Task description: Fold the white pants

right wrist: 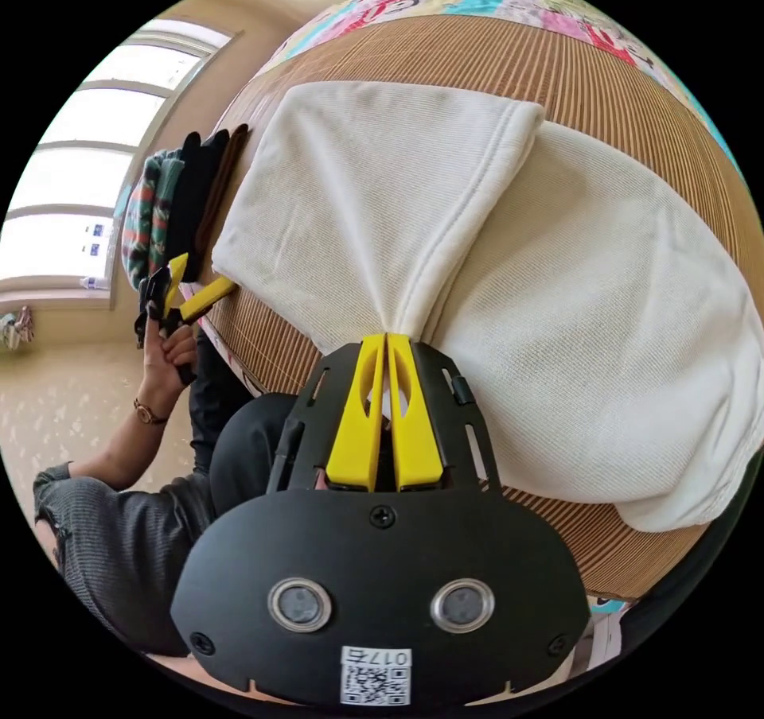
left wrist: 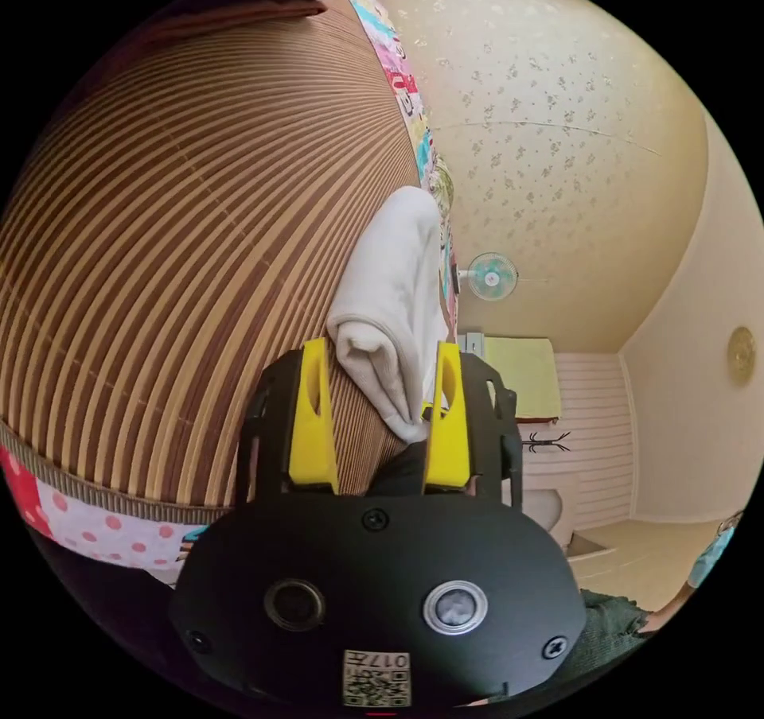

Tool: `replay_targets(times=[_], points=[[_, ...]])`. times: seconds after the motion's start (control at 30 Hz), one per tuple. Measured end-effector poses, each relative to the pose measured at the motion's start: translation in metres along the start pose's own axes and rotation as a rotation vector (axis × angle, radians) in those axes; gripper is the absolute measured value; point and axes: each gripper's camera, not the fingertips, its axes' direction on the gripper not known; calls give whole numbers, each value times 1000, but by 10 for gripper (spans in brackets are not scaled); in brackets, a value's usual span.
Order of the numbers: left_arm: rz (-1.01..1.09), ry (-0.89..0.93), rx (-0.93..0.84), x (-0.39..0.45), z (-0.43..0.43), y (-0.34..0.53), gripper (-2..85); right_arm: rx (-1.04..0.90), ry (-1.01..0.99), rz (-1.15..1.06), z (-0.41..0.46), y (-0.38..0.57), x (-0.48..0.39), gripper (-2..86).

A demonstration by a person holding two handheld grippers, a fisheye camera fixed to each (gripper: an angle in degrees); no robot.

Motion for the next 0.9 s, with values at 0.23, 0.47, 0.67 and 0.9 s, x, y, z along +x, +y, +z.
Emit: replay_targets(times=[0.23, 0.47, 0.67, 0.9], points=[[-70, 177, -107, -28, 39, -17, 65, -11, 64, -60, 9, -7, -6, 5], [182, -14, 93, 78, -17, -21, 55, -159, 108, -302, 35, -71, -75, 6], [487, -89, 232, 173, -53, -5, 51, -53, 65, -475, 17, -90, -161, 6], [845, -88, -30, 263, 101, 81, 36, 222, 40, -242, -77, 26, -38, 5]])
